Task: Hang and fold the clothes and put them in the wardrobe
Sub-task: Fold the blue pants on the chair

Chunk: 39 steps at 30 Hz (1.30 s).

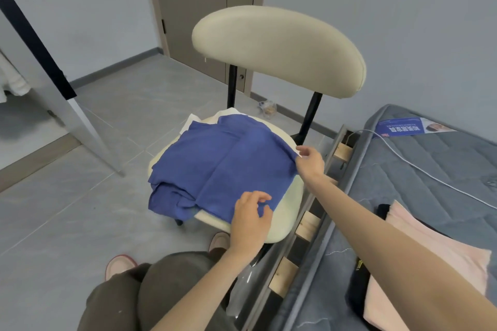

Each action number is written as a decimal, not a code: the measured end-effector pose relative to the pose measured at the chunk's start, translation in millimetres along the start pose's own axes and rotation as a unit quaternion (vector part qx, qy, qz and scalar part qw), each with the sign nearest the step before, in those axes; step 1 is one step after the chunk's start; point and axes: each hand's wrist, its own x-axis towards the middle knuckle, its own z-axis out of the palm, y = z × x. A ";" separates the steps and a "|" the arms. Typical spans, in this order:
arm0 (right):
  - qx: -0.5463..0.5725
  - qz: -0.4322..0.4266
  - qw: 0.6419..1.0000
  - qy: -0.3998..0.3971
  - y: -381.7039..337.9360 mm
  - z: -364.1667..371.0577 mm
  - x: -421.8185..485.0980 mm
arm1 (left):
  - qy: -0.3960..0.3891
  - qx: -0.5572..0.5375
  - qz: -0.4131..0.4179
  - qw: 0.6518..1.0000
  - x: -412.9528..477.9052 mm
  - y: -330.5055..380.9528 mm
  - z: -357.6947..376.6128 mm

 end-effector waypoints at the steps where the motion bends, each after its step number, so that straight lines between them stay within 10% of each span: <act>1: -0.010 0.018 1.000 0.003 7.8 -5.1 0.3 | -0.031 0.102 0.061 0.992 2.5 2.3 5.1; 8: -0.055 -0.022 0.998 -0.013 42.6 -9.1 -1.3 | -0.140 0.522 0.121 0.832 25.7 -14.5 27.7; 15: -0.103 -0.092 0.990 0.032 59.6 -4.2 1.5 | -0.130 0.508 0.064 0.849 35.5 -40.3 24.8; 27: 0.073 0.055 0.993 0.074 26.9 -12.3 51.4 | -0.165 0.499 0.062 0.849 34.4 -44.5 23.9; 39: 0.224 0.278 0.924 -0.138 37.1 8.1 2.3 | -0.133 0.492 0.048 0.859 14.3 -44.1 31.9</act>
